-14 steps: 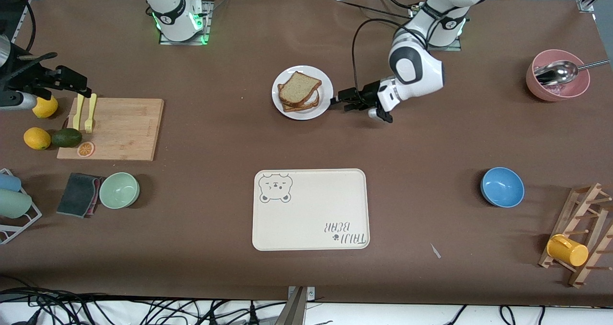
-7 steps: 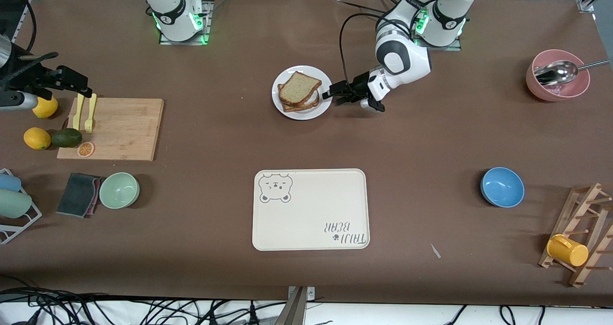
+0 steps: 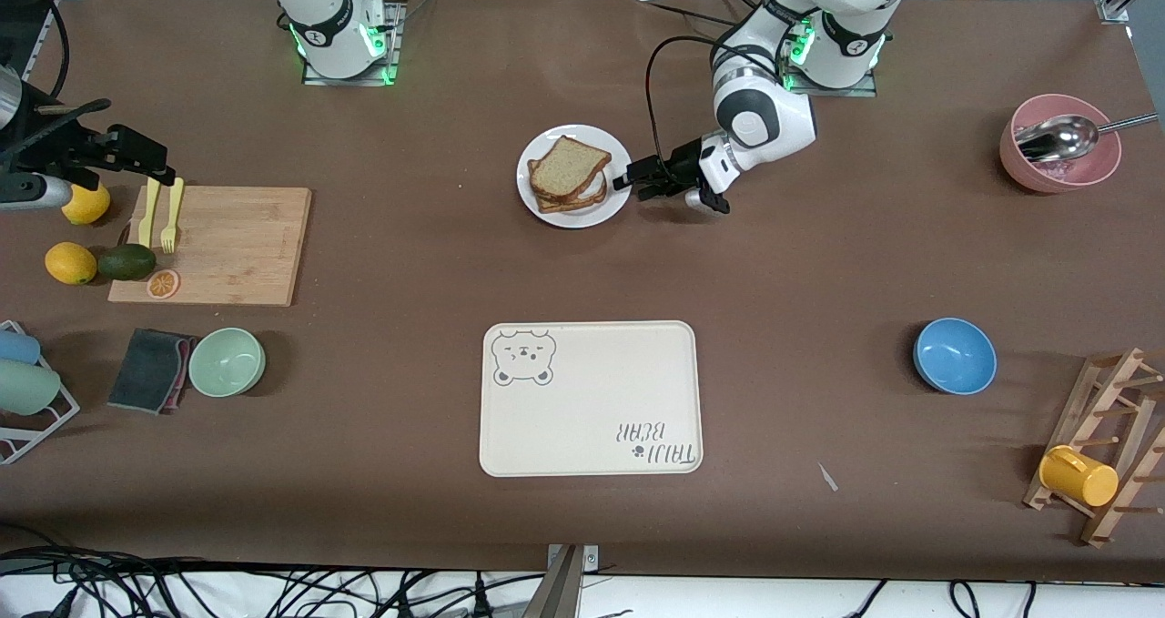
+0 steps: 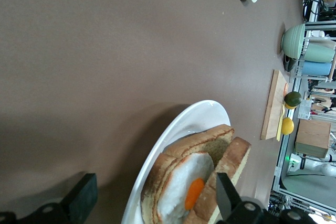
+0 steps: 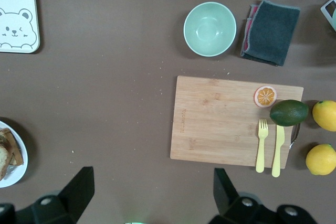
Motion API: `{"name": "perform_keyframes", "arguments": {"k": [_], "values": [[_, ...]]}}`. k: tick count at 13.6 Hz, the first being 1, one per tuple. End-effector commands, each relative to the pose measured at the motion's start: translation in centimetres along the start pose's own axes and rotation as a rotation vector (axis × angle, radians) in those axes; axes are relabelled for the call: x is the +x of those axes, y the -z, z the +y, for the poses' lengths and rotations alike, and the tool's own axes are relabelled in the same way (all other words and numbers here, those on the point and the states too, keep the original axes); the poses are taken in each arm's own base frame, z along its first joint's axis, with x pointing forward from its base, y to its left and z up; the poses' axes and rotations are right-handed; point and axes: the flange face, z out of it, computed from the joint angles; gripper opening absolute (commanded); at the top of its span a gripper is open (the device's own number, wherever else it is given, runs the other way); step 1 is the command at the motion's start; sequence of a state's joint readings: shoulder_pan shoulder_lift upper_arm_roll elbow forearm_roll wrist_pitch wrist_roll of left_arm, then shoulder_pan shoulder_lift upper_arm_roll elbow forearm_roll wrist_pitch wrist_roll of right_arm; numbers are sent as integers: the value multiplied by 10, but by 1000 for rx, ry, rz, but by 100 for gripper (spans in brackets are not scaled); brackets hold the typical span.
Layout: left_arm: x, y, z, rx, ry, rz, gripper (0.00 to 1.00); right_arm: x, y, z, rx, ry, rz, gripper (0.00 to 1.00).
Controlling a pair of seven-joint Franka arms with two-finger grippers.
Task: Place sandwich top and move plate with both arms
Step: 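Grasp the white plate rim with the left gripper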
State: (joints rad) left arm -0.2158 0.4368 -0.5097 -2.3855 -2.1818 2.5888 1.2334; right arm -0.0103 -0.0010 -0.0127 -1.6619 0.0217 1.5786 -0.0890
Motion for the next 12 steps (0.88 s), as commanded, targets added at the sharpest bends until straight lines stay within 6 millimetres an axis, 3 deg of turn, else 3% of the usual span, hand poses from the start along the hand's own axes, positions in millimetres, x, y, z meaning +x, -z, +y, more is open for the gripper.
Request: {"name": "perform_keyframes", "arguments": {"k": [1,4,12], "values": [[-2,-6,-7,-20,-20,15,87,-8,6,-2,11,-9,2,100],[-3,-7,-6,-34,-21,11,69,-8,6,-2,11,-9,2,100],[-8,-10,-6,-42,-21,1,36,-8,6,-3,10,-7,2,100]]}}
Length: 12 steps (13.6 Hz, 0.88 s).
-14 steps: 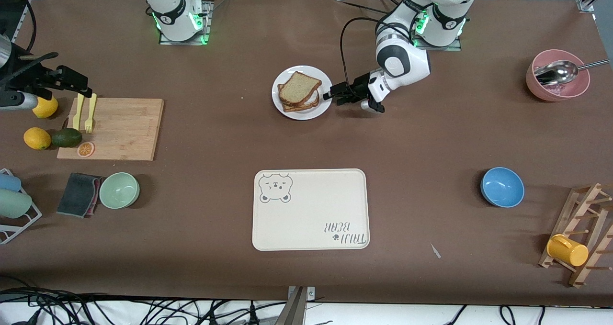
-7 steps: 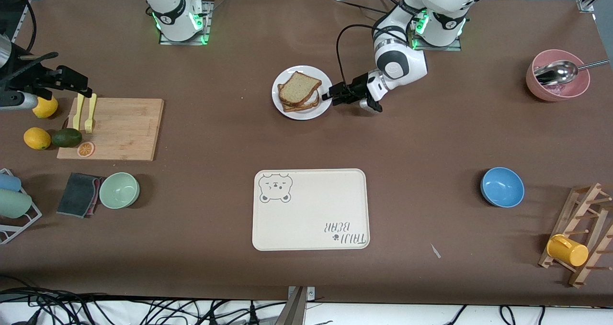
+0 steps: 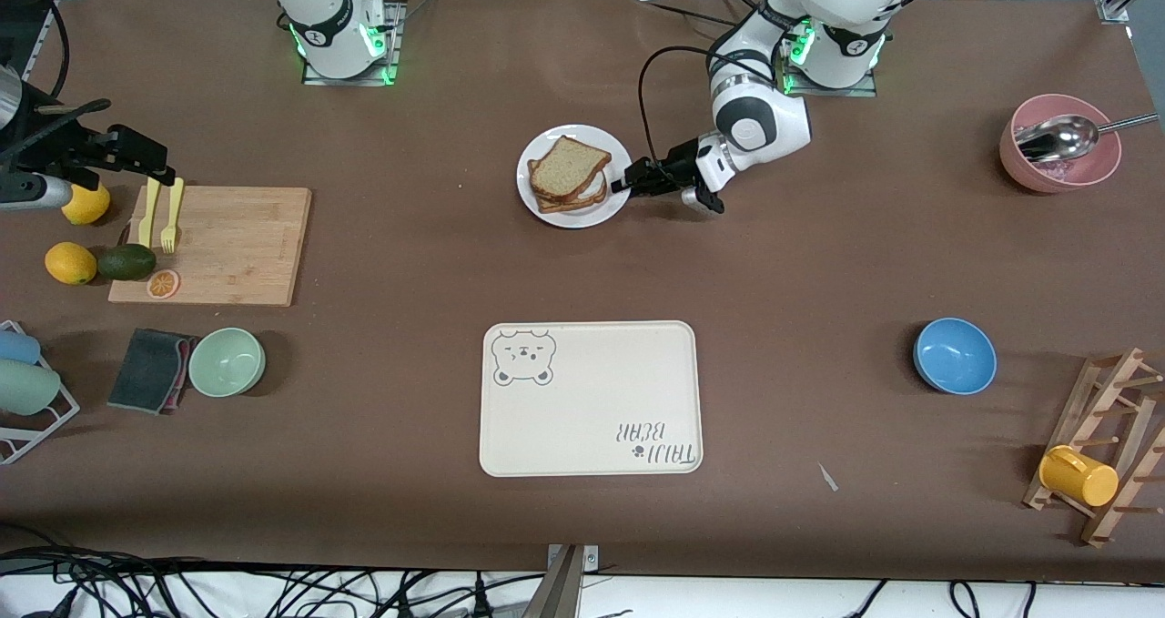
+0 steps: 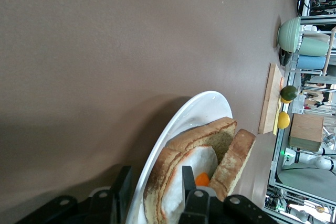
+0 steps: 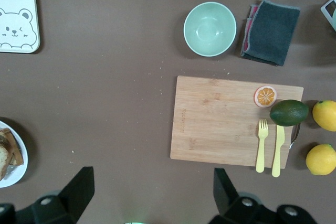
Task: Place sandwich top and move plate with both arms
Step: 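Grasp the white plate rim with the left gripper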
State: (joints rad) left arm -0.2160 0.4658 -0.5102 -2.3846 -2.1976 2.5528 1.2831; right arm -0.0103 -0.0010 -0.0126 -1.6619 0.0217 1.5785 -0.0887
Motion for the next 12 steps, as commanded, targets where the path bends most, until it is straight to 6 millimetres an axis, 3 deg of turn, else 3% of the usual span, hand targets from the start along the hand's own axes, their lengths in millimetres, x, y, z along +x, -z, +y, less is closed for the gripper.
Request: {"name": "perform_keyframes", "arguments": {"k": [1,5,9,12], "values": [[-3,-2,-1,-13,-15,18,31,-8,6,-3,10,-6,2,100],[-10,-6,-13,-9,-49,44,21,-8,6,-3,10,-7,2,100],[-11,-7,-14,-8,-52,43,0,-8,6,-1,11,-10,2,100],[-7,-4,-13,-10,-54,52,0,-8,6,-1,11,-10,2,100]]}}
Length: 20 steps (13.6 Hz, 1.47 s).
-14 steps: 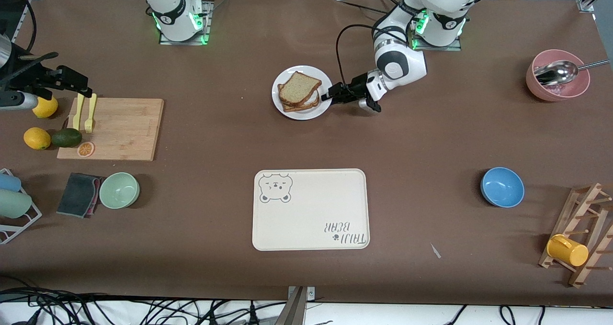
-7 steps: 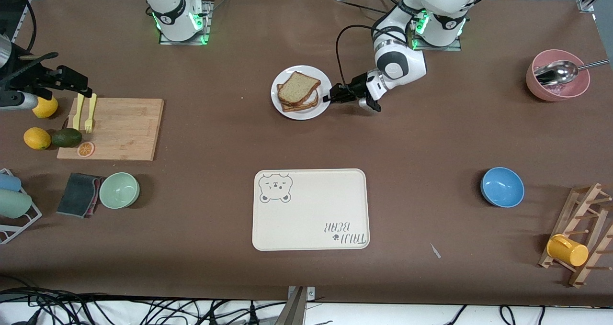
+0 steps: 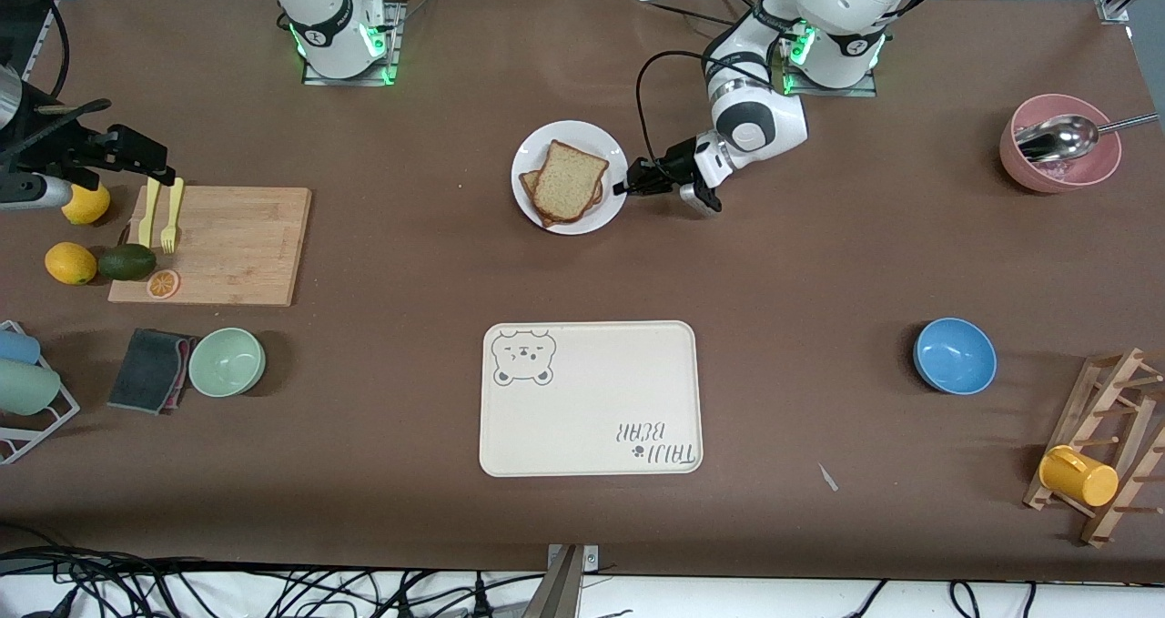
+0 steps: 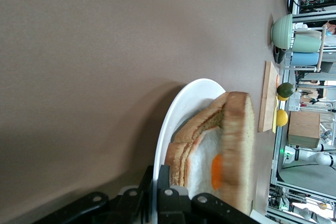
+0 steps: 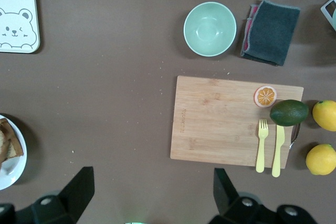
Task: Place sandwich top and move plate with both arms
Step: 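Slide the plate with the left gripper onto the cream bear tray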
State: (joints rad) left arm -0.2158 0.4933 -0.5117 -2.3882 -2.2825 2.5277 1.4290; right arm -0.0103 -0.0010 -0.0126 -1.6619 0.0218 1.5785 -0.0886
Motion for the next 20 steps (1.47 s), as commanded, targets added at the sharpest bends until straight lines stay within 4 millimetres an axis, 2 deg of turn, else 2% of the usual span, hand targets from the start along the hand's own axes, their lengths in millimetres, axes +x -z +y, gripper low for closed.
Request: {"name": "perform_keyframes", "arguments": {"k": [1,6,9,14,20], "values": [[2,3,-2,11,-4,30,0,-8,5,-1,11,-10,1,100],[13,8,14,-41,-32,56,0,-8,5,-2,11,-9,0,100],[24,13,17,-81,-103,84,0,-8,6,-1,11,-10,2,100],[40,18,25,-148,-128,122,0,-8,4,-1,11,-10,-1,100],[76,16,55,-191,-157,180,0,-8,4,-1,11,-10,-1,100]]}}
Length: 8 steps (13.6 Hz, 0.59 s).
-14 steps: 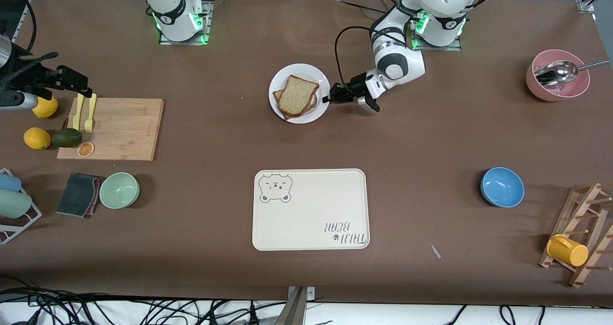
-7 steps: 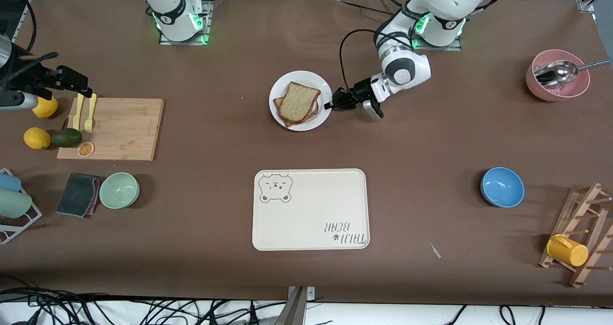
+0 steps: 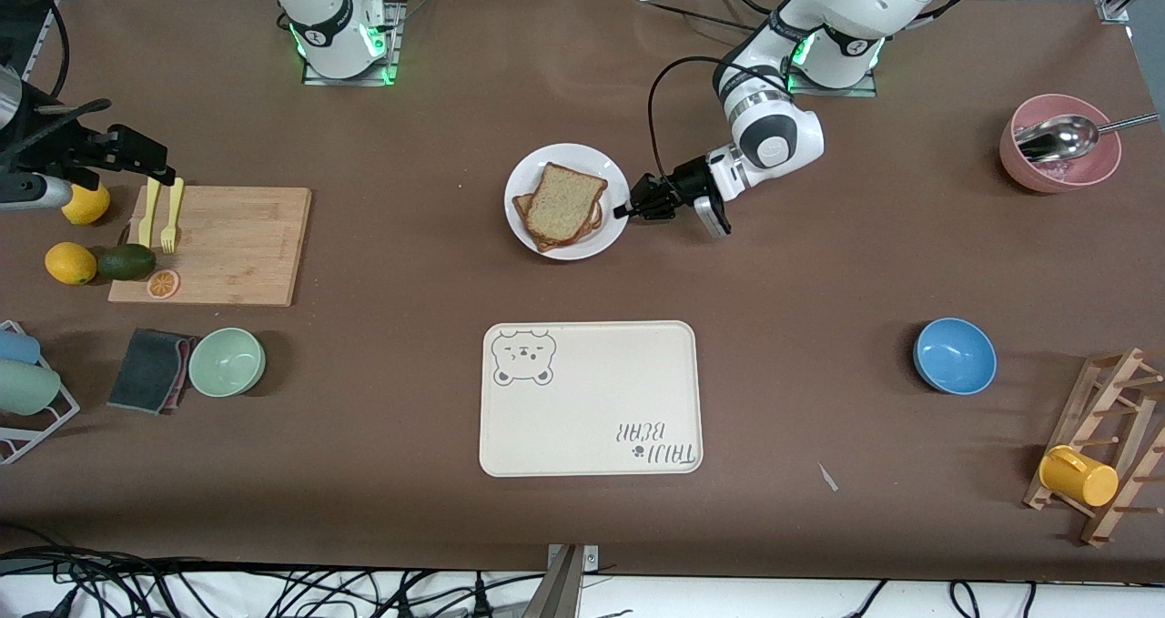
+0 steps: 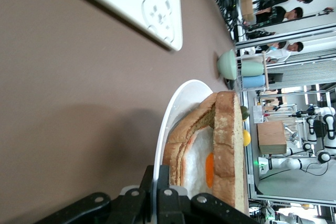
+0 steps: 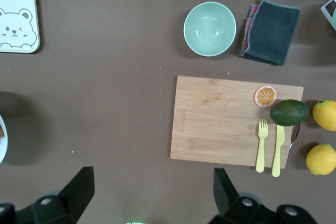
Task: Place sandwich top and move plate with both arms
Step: 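Slide the plate with the left gripper onto the cream bear tray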
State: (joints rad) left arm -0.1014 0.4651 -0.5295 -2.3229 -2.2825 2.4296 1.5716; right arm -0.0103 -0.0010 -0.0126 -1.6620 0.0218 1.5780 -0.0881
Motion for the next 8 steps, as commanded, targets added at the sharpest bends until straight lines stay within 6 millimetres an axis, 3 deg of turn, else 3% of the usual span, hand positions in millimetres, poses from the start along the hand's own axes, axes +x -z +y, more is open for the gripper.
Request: {"name": "perform_keyframes", "arguments": {"k": [1,8], "values": [[27,-9,21,-39,-12,69,0,-8,5,0,11,-11,1,100],[109,-37,8,31,27,186,0,-9,5,1,11,-11,0,100]]}}
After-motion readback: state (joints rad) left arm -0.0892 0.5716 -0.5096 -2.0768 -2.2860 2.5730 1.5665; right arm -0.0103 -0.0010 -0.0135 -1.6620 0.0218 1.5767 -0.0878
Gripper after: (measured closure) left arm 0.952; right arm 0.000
